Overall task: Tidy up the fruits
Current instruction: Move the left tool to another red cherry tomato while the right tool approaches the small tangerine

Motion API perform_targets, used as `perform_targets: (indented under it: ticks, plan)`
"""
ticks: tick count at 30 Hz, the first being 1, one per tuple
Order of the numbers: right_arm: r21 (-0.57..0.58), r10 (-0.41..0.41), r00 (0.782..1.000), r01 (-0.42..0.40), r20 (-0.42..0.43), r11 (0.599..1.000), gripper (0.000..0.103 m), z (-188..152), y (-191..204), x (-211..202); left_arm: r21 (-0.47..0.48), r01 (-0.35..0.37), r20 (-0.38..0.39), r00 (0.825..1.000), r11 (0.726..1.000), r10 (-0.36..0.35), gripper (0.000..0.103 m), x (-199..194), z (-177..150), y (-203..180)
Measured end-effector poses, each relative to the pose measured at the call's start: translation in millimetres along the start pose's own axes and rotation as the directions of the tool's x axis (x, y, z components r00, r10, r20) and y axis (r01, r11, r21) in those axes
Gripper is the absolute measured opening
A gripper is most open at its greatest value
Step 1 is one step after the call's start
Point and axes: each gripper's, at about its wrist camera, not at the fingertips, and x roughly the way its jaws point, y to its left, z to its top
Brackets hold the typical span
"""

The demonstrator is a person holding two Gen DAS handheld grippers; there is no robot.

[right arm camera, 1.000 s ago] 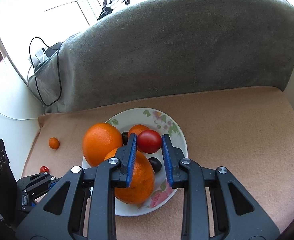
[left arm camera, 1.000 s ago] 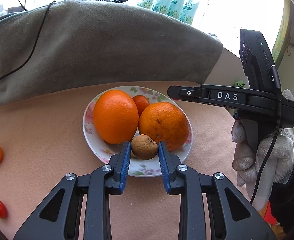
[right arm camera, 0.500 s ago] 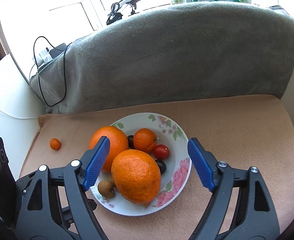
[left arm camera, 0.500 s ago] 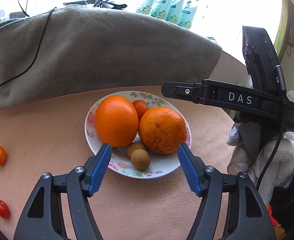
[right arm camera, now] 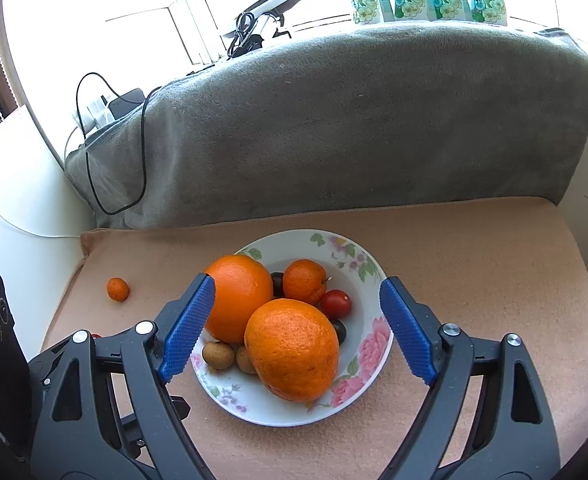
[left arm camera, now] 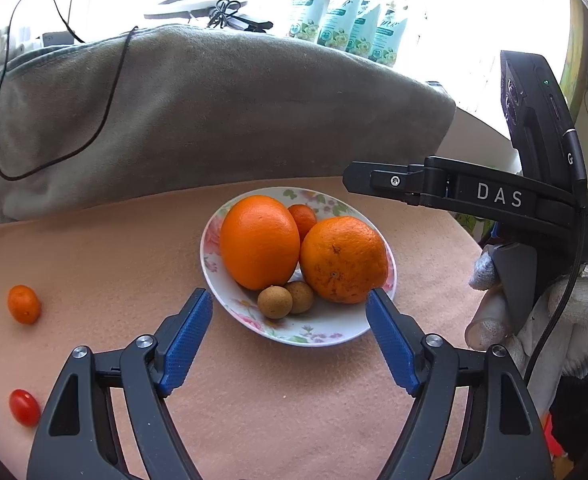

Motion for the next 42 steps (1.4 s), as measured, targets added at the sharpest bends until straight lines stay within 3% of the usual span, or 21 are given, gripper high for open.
perform_targets:
  ticks: [19,34,42]
  plan:
    - [-0.034,0.057,0.998,-0.057,0.004,0.998,0.087,2,51,3,-0.052,-0.042,0.051,0.998,0.998,0.044,0.079,-46,-17,32]
    - [-0.104,0.128,0.991,-0.132,-0.050,0.986,0.087,-3,107,24,-0.155,-0.121,0.074,0.988,0.980,0.134,0.079,-81,-46,94]
    - [-0.142,0.184,0.977,-0.198,-0.109,0.970,0.087,-8,147,50,-0.223,-0.155,0.049,0.984,0.962,0.169,0.079,-93,-73,130]
